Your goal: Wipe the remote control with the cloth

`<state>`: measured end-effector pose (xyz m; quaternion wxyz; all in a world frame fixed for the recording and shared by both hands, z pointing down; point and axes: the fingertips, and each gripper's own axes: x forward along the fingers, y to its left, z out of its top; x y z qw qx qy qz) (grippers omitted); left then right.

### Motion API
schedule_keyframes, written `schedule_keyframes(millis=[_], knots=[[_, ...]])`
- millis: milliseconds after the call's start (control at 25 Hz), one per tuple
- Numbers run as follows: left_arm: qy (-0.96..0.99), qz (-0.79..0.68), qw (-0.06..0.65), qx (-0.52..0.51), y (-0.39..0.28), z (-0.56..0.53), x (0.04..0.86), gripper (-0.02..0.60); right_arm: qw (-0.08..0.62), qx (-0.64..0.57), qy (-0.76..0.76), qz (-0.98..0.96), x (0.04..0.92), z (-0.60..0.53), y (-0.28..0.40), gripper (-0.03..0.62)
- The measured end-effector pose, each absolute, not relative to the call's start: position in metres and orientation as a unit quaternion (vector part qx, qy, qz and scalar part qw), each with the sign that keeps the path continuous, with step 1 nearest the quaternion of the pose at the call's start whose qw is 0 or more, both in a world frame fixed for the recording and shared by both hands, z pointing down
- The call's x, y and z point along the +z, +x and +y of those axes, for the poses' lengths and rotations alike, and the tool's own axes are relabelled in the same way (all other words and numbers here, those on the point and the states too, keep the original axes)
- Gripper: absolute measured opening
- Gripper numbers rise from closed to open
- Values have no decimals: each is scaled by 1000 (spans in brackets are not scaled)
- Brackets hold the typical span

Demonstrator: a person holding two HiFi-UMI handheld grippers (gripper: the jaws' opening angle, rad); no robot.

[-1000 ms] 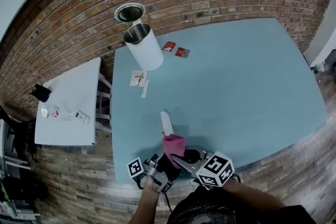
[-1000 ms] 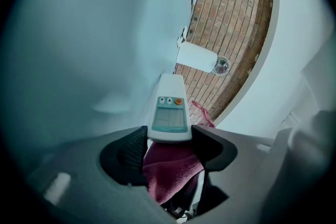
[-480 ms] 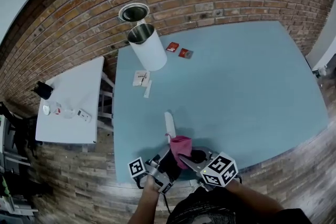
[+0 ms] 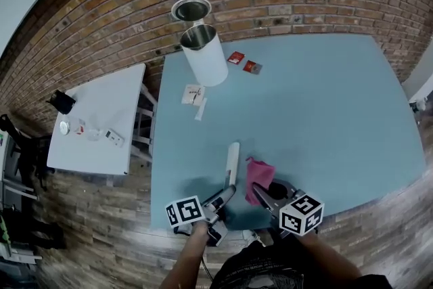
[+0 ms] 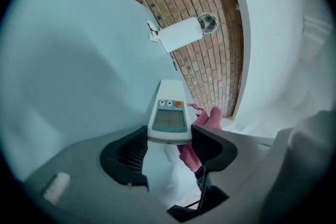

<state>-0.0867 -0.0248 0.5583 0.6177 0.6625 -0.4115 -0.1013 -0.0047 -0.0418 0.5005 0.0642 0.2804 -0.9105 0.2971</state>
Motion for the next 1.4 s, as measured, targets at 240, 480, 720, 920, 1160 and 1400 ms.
schedule_keyframes(millis=[240, 480, 720, 920, 1160, 1400], knots=[[704, -473, 529, 45, -93, -25, 562, 256, 67, 299, 304, -902, 502, -48, 1, 67], [735, -509, 397, 208, -99, -26, 566, 256, 71, 298, 314, -899, 503, -47, 1, 67], [747, -500, 320, 299, -96, -22, 574, 259, 76, 295, 325, -895, 503, -44, 3, 67], [747, -499, 265, 352, -99, -21, 584, 264, 81, 292, 336, -892, 502, -36, 6, 67], [748, -505, 204, 380, -99, -23, 579, 268, 92, 284, 353, -887, 501, -21, 13, 67], [752, -533, 181, 343, -102, -18, 558, 275, 100, 274, 362, -885, 492, -6, 19, 67]])
